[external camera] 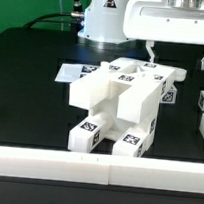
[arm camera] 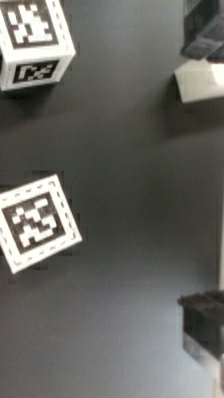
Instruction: Assemble chair
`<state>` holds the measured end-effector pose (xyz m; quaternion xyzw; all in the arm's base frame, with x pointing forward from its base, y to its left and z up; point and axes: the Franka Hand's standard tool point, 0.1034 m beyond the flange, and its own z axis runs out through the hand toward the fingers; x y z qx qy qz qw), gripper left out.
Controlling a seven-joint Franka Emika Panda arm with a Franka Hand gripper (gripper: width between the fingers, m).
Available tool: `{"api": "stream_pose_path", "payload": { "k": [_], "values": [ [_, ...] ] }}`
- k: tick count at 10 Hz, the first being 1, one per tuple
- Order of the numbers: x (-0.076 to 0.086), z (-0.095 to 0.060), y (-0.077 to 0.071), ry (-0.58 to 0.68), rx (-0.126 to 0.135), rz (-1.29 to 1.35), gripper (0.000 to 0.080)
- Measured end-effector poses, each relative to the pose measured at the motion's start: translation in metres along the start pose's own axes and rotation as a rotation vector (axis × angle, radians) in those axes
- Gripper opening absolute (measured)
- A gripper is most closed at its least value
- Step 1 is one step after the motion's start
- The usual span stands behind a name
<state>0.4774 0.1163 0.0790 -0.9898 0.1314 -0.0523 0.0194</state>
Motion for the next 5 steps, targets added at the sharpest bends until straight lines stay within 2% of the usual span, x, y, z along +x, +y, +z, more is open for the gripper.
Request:
{"api": "stream_pose_path", "payload": {
  "k": [1, 3, 4, 5],
  "values": [
    [0.004, 0.0, -0.009, -0.007, 0.0, -0.083, 0.0649],
    [0.012, 0.005, -0.013, -0.029, 0.005, -0.213, 0.0649],
    [0.009, 0.004, -0.023, -0.028, 0.009, -0.144, 0.0649],
    [0.008, 0.004, -0.024, -0.028, 0.009, -0.161, 0.0649]
  ]
}}
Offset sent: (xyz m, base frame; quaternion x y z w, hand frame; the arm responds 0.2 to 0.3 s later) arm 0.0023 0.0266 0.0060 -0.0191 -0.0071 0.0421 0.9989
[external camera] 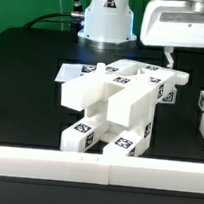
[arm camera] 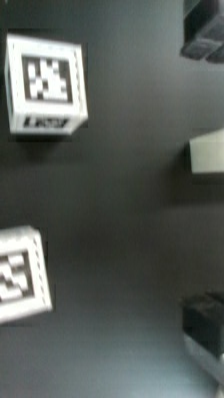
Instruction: Assemble chair
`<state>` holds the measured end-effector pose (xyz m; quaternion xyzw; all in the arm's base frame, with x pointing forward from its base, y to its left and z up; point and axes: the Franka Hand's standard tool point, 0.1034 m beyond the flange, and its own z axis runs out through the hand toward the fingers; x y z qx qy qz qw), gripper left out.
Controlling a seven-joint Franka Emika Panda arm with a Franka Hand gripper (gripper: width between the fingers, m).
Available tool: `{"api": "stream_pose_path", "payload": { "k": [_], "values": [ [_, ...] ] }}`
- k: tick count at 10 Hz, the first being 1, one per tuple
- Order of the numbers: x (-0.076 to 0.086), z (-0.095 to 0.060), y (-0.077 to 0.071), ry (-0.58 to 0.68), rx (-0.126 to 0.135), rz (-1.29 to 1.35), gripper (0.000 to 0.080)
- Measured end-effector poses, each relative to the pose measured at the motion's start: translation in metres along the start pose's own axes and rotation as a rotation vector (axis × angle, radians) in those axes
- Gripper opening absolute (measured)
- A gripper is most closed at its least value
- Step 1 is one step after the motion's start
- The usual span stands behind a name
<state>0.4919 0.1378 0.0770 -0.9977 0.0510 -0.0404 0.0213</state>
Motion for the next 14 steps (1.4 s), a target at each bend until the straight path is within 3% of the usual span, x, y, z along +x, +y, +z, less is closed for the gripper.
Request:
{"api": "stream_pose_path", "payload": {
  "k": [2, 5, 7, 11, 14],
  "values": [
    [0.0, 0.001, 0.0, 0.001, 0.0, 0.001, 0.0649],
    [-0.018, 0.015, -0.027, 0.013, 0.005, -0.064, 0.0649],
    [-0.027, 0.029, -0.041, 0.006, -0.005, -0.069, 0.0649],
    [-0.042, 0.059, -0.043, -0.031, -0.04, -0.024, 0.0649],
    [-0.042, 0.064, -0.039, -0.04, -0.049, -0.01, 0.0649]
  ]
}}
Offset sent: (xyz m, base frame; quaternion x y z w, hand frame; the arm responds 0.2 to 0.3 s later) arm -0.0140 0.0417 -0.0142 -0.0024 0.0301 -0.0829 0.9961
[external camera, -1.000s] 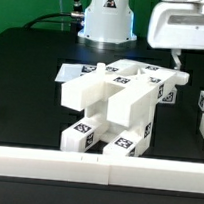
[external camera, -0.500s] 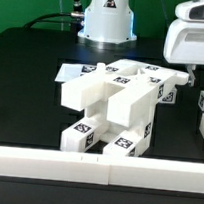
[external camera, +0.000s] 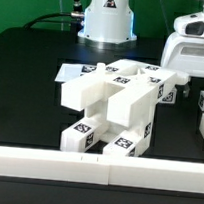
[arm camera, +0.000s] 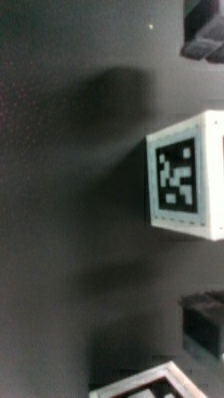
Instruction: Assemble chair
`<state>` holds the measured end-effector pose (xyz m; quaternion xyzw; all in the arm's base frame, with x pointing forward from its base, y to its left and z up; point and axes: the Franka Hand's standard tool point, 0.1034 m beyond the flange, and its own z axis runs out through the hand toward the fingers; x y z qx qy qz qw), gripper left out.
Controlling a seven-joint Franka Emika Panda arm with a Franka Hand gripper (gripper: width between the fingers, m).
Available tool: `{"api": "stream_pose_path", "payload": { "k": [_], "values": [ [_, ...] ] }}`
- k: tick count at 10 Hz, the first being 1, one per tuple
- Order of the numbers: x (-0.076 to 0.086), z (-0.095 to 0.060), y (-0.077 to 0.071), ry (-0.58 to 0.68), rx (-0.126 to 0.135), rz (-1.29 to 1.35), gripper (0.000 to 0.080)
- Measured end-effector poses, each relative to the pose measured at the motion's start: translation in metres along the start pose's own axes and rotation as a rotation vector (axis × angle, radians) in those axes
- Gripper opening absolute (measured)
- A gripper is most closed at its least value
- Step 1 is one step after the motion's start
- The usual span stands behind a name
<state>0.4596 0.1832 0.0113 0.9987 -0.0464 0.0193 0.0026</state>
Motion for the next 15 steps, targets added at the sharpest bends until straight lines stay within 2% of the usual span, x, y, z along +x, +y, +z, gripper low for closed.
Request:
{"api": "stream_pose_path", "payload": {
  "k": [1, 4, 9, 10, 12, 13, 15],
  "values": [
    [0.001, -0.001, -0.002, -0.01, 0.0, 0.01, 0.0649],
    [0.007, -0.005, 0.001, -0.014, 0.002, 0.017, 0.0282],
    [0.007, -0.007, 0.007, -0.001, 0.004, 0.019, 0.0284],
    [0.006, -0.015, 0.011, 0.001, 0.008, 0.016, 0.0284],
    [0.009, -0.048, 0.02, 0.007, 0.035, 0.015, 0.0284],
    [0.014, -0.067, 0.026, 0.016, 0.05, 0.011, 0.0284],
    [0.026, -0.089, 0.042, 0.023, 0.067, 0.019, 0.0284]
  ]
}}
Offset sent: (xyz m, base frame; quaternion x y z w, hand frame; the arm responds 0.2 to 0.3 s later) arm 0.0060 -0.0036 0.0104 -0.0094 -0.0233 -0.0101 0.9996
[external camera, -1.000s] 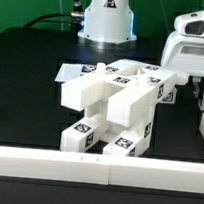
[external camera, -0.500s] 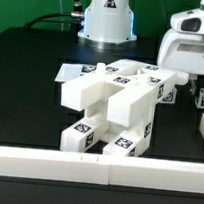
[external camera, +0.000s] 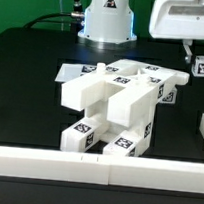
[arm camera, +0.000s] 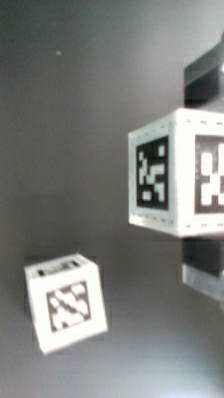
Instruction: Assemble chair
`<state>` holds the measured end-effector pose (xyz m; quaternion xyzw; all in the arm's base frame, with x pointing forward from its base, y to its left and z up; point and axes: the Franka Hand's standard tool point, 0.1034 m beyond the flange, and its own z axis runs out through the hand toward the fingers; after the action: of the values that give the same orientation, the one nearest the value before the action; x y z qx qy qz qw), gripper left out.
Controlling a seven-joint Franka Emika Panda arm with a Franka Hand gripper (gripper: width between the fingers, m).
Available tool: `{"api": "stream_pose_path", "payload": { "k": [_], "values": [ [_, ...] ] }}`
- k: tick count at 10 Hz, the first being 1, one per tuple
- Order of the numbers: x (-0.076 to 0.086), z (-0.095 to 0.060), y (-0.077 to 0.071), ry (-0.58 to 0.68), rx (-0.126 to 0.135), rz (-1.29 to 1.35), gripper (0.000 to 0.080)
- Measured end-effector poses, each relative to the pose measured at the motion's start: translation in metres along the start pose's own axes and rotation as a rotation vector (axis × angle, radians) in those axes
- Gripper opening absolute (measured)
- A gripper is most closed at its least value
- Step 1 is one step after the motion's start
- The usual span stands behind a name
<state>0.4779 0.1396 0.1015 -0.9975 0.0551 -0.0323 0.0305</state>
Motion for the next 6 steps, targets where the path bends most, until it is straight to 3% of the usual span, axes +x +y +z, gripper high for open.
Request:
{"api": "stream_pose_path", "payload": {
  "k": [5, 6],
  "values": [
    [-0.002, 0.005, 0.002, -0.014, -0.007, -0.023, 0.0284],
    [0.013, -0.013, 0.013, -0.038, 0.004, -0.06, 0.0285]
  ]
}}
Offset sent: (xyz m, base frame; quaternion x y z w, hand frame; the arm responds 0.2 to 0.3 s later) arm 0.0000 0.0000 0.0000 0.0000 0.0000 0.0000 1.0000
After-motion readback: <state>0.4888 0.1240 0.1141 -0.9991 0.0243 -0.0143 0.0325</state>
